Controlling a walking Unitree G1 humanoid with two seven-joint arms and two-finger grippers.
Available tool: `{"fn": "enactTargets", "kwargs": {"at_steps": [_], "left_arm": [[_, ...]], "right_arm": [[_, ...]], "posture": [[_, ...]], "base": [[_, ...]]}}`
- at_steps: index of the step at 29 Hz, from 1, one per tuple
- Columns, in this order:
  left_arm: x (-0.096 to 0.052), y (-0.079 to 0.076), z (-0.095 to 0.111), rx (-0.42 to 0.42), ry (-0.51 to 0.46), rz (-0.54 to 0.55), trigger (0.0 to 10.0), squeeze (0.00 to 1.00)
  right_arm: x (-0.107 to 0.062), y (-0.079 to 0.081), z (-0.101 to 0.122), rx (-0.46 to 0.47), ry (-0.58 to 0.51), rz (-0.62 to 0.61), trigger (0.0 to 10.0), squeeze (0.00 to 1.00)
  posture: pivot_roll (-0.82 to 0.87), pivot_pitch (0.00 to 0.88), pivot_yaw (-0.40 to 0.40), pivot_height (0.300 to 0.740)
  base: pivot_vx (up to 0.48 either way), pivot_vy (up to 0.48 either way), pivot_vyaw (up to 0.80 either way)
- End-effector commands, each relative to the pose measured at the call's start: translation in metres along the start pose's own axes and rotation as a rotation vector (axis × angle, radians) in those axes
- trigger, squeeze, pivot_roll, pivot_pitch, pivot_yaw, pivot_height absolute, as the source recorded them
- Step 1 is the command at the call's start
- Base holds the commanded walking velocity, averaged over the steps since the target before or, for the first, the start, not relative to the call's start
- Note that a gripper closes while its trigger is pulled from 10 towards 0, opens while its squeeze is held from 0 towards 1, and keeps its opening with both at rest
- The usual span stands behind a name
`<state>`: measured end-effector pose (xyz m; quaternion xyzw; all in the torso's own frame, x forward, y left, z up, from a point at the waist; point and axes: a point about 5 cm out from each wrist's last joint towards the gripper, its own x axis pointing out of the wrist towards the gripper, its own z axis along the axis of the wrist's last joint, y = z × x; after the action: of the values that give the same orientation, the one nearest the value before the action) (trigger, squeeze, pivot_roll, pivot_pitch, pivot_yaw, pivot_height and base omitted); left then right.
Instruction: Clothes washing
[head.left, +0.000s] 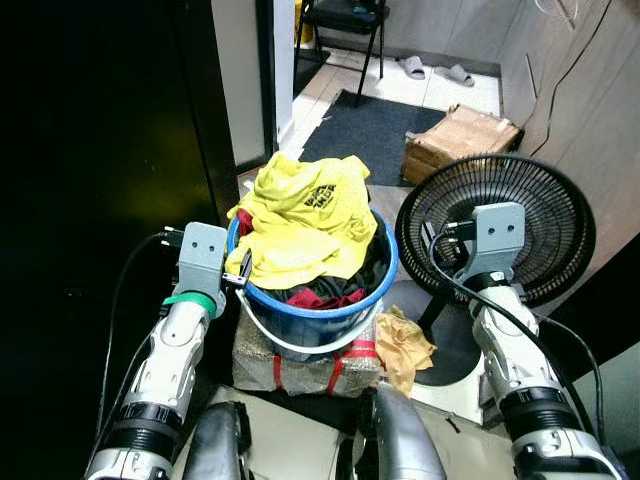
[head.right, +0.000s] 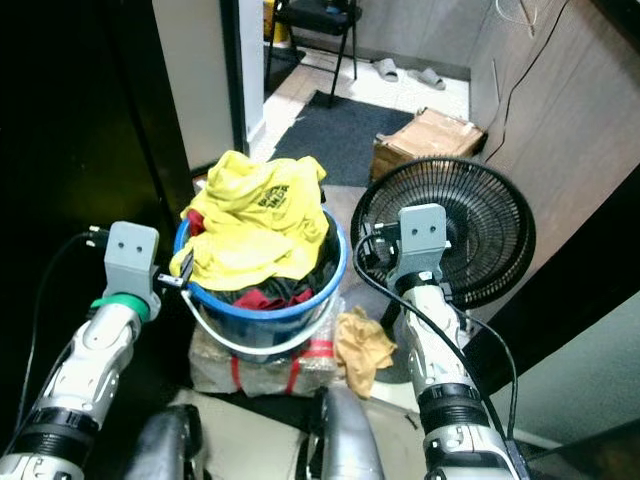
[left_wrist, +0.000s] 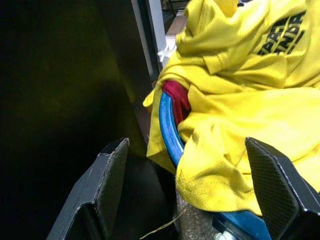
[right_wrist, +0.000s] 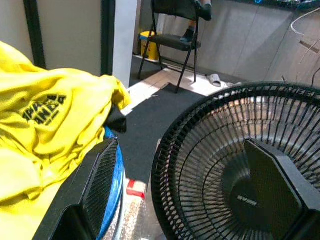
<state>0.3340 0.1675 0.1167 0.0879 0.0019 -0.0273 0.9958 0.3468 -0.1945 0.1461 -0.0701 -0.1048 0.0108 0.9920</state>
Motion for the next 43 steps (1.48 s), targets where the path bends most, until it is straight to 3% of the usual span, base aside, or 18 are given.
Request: {"fn": "enactTargets", "kwargs": {"at_steps": [1, 14, 17, 22, 24, 25, 28, 31, 36, 43], "left_arm": [[-0.002, 0.0, -0.007, -0.004, 0.023, 0.001, 10.0, 0.0], [-0.002, 0.0, -0.007, -0.004, 0.023, 0.006, 10.0, 0.0], [-0.001, 0.003, -0.004, -0.035, 0.023, 0.021, 10.0, 0.0], [0.005, 0.009, 0.025, -0.101, -0.056, 0.046, 10.0, 0.0], [0.01, 0.01, 0.058, -0.117, -0.16, 0.041, 10.0, 0.0], [0.01, 0.01, 0.058, -0.117, -0.16, 0.041, 10.0, 0.0], [0.013, 0.007, 0.089, -0.074, -0.259, 0.02, 10.0, 0.0], [0.013, 0.007, 0.092, -0.06, -0.269, 0.018, 10.0, 0.0], [0.005, -0.011, 0.117, -0.036, -0.347, -0.062, 10.0, 0.0], [-0.002, -0.017, 0.119, -0.022, -0.329, -0.086, 10.0, 0.0]], "right_arm": [[-0.002, -0.001, -0.004, 0.013, 0.013, -0.007, 10.0, 0.0], [-0.002, -0.002, -0.002, 0.015, 0.008, -0.01, 10.0, 0.0], [-0.002, -0.004, -0.001, 0.013, 0.003, -0.012, 10.0, 0.0], [0.004, -0.011, 0.02, 0.014, -0.075, -0.026, 10.0, 0.0], [0.013, -0.017, 0.05, 0.022, -0.181, -0.038, 10.0, 0.0], [0.013, -0.017, 0.05, 0.022, -0.181, -0.038, 10.0, 0.0], [0.017, -0.017, 0.076, 0.02, -0.267, -0.035, 10.0, 0.0], [0.017, -0.017, 0.078, 0.018, -0.274, -0.033, 10.0, 0.0], [0.011, -0.006, 0.096, 0.014, -0.338, 0.01, 10.0, 0.0], [0.003, -0.001, 0.097, 0.022, -0.318, 0.035, 10.0, 0.0]], "posture": [[-0.02, 0.045, 0.004, 0.545], [-0.02, 0.049, 0.004, 0.485], [-0.02, 0.049, 0.004, 0.47], [-0.02, 0.054, 0.004, 0.45], [-0.02, 0.057, 0.006, 0.45], [-0.02, 0.057, 0.006, 0.45], [-0.02, 0.058, 0.007, 0.45], [-0.02, 0.058, 0.007, 0.45], [-0.03, 0.076, 0.011, 0.45], [-0.03, 0.119, 0.017, 0.45]], "base": [[0.0, 0.0, 0.0], [0.0, 0.0, 0.0], [0.0, 0.0, 0.0], [0.0, 0.0, 0.0], [0.0, 0.0, 0.0], [0.0, 0.0, 0.0], [0.0, 0.0, 0.0], [0.0, 0.0, 0.0], [0.0, 0.0, 0.0], [0.0, 0.0, 0.0]]}}
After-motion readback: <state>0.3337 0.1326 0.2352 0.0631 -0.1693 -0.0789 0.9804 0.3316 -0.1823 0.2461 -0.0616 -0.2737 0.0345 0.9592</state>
